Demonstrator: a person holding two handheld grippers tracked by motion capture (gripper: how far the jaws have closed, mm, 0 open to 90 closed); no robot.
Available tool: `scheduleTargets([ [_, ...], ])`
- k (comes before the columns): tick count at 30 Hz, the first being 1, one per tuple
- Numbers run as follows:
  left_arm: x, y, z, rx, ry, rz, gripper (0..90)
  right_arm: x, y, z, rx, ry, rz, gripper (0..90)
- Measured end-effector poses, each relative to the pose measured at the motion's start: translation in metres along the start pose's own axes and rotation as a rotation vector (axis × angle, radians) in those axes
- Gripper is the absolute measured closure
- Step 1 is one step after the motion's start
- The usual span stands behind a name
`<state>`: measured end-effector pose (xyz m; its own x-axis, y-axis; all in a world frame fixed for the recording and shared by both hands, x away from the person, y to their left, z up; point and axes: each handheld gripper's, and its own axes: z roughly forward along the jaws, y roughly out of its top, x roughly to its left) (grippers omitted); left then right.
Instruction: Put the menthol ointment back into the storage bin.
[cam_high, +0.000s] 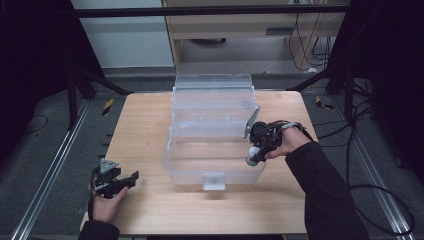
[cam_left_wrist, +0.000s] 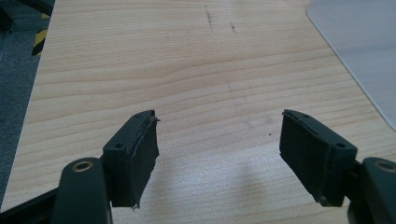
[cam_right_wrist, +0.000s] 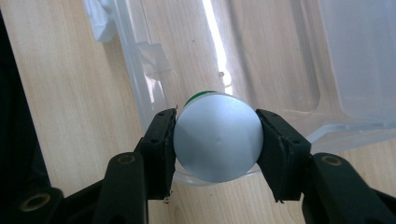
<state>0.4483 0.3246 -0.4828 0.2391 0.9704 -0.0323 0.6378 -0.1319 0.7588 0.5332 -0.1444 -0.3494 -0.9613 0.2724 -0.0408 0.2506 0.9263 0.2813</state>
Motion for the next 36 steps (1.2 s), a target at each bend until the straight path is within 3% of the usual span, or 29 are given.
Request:
scheduleTargets([
  [9,0.000,0.000,0.000,0.001,0.001,0.000,27.5,-0.002,-0.005,0.021,0.031,0.007,-0.014,50.4],
  [18,0.001,0.000,0.000,0.000,0.000,-0.001,27.5,0.000,-0.002,0.035,0.064,0.005,-0.058,50.3],
  [36,0.001,0.000,0.000,0.002,0.000,-0.004,27.6,-0.004,-0.017,0.051,0.059,0.037,-0.044,50.1],
])
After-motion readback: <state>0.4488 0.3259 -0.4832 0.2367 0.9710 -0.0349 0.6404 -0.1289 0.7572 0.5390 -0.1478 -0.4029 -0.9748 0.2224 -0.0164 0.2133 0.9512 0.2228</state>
